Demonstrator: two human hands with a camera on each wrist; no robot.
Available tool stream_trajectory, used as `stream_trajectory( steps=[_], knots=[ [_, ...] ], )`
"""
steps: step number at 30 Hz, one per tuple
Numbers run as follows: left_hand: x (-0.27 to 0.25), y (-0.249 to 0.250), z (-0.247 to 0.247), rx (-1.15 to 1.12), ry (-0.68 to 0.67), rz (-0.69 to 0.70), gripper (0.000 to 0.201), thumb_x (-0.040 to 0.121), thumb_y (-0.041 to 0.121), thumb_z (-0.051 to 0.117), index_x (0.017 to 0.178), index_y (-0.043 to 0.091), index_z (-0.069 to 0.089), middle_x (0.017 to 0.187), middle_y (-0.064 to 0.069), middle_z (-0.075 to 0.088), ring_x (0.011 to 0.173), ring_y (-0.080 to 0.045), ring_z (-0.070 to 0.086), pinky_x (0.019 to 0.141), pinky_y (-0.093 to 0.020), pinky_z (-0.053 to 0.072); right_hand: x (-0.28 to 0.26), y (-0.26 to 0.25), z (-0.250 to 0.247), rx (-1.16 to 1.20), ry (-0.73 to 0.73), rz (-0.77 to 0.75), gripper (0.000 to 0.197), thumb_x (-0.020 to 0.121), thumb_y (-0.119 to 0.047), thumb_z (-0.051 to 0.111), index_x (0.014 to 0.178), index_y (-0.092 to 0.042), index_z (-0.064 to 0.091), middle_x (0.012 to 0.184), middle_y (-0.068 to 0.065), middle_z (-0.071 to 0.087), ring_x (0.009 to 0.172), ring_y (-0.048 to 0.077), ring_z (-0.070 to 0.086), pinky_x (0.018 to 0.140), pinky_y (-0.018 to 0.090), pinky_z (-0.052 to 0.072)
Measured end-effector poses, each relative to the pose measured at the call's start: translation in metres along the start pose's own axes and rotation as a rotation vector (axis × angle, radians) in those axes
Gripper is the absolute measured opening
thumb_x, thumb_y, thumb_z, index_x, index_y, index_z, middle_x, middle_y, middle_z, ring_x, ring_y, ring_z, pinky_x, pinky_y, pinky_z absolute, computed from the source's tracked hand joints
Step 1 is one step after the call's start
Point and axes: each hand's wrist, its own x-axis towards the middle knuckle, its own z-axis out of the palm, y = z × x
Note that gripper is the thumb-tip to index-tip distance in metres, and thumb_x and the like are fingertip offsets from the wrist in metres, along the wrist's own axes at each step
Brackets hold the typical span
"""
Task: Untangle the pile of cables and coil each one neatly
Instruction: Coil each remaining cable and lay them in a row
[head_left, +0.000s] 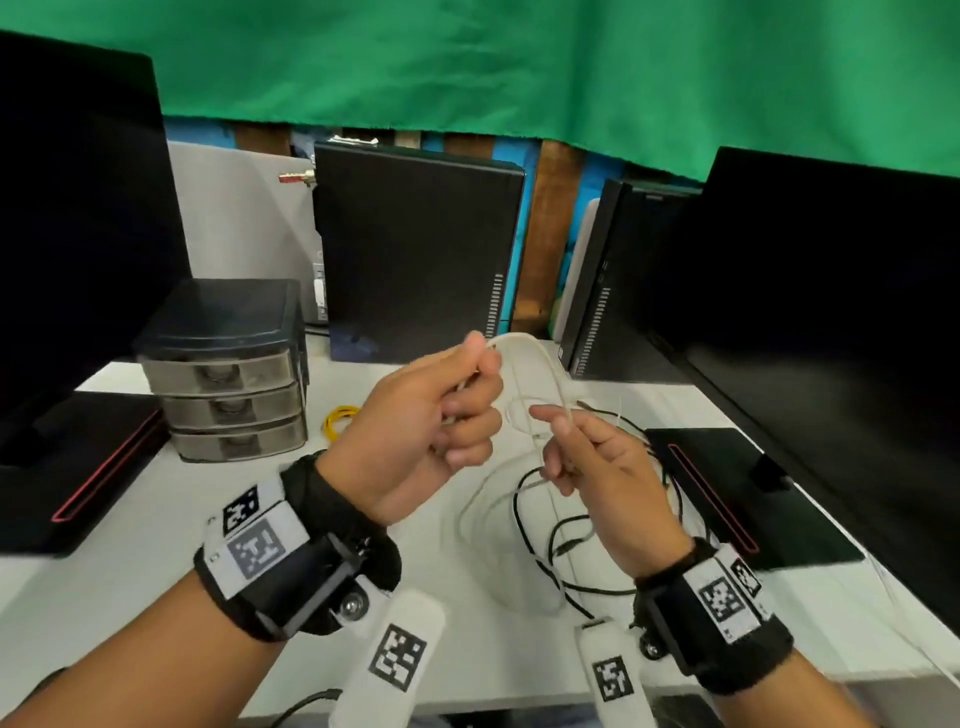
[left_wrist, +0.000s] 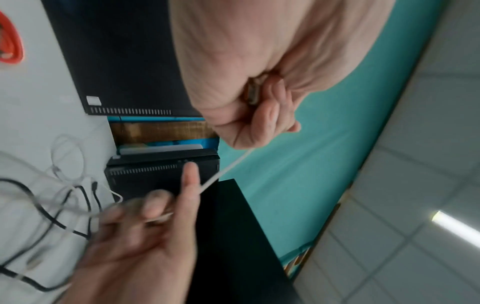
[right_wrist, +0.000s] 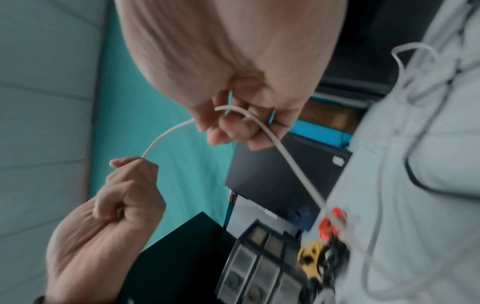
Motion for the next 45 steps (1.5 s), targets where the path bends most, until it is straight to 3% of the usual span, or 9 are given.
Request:
stream_trajectory(
  steps=[5,9,12,15,21,28,35,41,45],
  knots=[
    [0.004,0.017,-0.006,-0.315,0.149,0.101,0.032,0.106,0.033,0.039,0.087,0.016,0.058,0.057,0.008,0.03,0.044,-0.005,0.032,0.044,-0.016,0.037,-0.012,0.007,0.01,0.207,0.064,0.084,0.039,0.087,-0.033,0.064,0.126,-0.032,0.067,0.066,0.002,0.049,0.053,0.009,0.034,0.048,0.019,0.029],
    [0.005,0.023,-0.013,-0.365,0.247,0.185,0.03,0.106,0.034,0.04,0.09,0.017,0.059,0.066,0.008,0.057,0.067,-0.005,0.066,0.069,-0.022,0.06,-0.023,0.005,0.018,-0.284,-0.064,-0.125,0.024,0.102,-0.03,0.052,0.121,-0.033,0.066,0.056,-0.013,0.047,0.056,0.005,0.051,0.072,0.016,0.052],
    [0.005,0.017,-0.012,-0.164,0.257,0.26,0.031,0.108,0.032,0.036,0.094,0.015,0.058,0.088,-0.002,0.075,0.102,-0.018,0.073,0.086,-0.032,0.059,-0.036,0.004,0.035,-0.424,-0.301,-0.102,0.027,0.104,-0.032,0.051,0.124,-0.031,0.069,0.06,-0.018,0.06,0.06,0.003,0.057,0.073,0.022,0.052],
    [0.007,0.002,-0.016,0.403,0.36,0.403,0.032,0.109,0.026,0.033,0.098,0.014,0.06,0.097,-0.005,0.077,0.105,-0.02,0.072,0.096,-0.036,0.054,-0.045,-0.018,0.035,-0.549,-0.4,-0.143,0.029,0.105,-0.03,0.049,0.12,-0.02,0.071,0.052,-0.015,0.045,0.052,0.004,0.044,0.061,0.017,0.038],
    [0.005,-0.011,-0.02,1.105,0.143,0.353,0.033,0.107,0.023,0.04,0.09,0.021,0.069,0.078,0.006,0.074,0.081,-0.005,0.068,0.092,-0.033,0.051,-0.053,-0.073,0.012,-0.68,-0.387,-0.344,0.032,0.105,-0.033,0.049,0.093,-0.011,0.068,0.061,0.004,0.052,0.054,0.02,0.047,0.055,0.034,0.041],
    [-0.017,-0.005,0.007,0.523,-0.277,0.028,0.042,0.099,0.031,0.041,0.075,0.013,0.071,0.047,-0.002,0.048,0.047,-0.015,0.053,0.08,-0.035,0.057,-0.022,-0.076,-0.03,-0.446,0.104,-0.471,0.01,0.093,-0.018,0.067,0.093,-0.022,0.076,0.083,0.0,0.074,0.075,0.023,0.068,0.07,0.039,0.056],
    [-0.016,0.0,0.011,0.16,-0.045,0.22,0.035,0.1,0.025,0.044,0.088,0.013,0.074,0.055,0.003,0.047,0.056,-0.014,0.056,0.094,-0.035,0.055,-0.024,-0.024,0.01,-0.498,-0.164,-0.231,0.023,0.103,-0.026,0.052,0.104,-0.019,0.074,0.061,0.0,0.052,0.057,0.01,0.045,0.058,0.028,0.042],
    [-0.004,-0.008,-0.007,0.686,0.234,0.374,0.031,0.104,0.028,0.041,0.096,0.016,0.069,0.08,0.006,0.074,0.092,-0.025,0.074,0.091,-0.059,0.051,-0.044,-0.024,0.03,-0.757,-0.438,-0.212,0.027,0.104,-0.022,0.045,0.127,-0.024,0.057,0.06,-0.017,0.048,0.058,-0.003,0.05,0.064,0.012,0.036],
    [-0.005,-0.016,-0.013,1.154,0.22,0.578,0.03,0.106,0.027,0.039,0.092,0.014,0.062,0.073,0.011,0.066,0.08,-0.005,0.07,0.078,-0.024,0.054,-0.041,-0.048,0.015,-0.909,-0.365,-0.321,0.018,0.102,-0.025,0.048,0.113,-0.027,0.063,0.056,-0.023,0.041,0.055,-0.004,0.041,0.063,0.021,0.033]
  ],
)
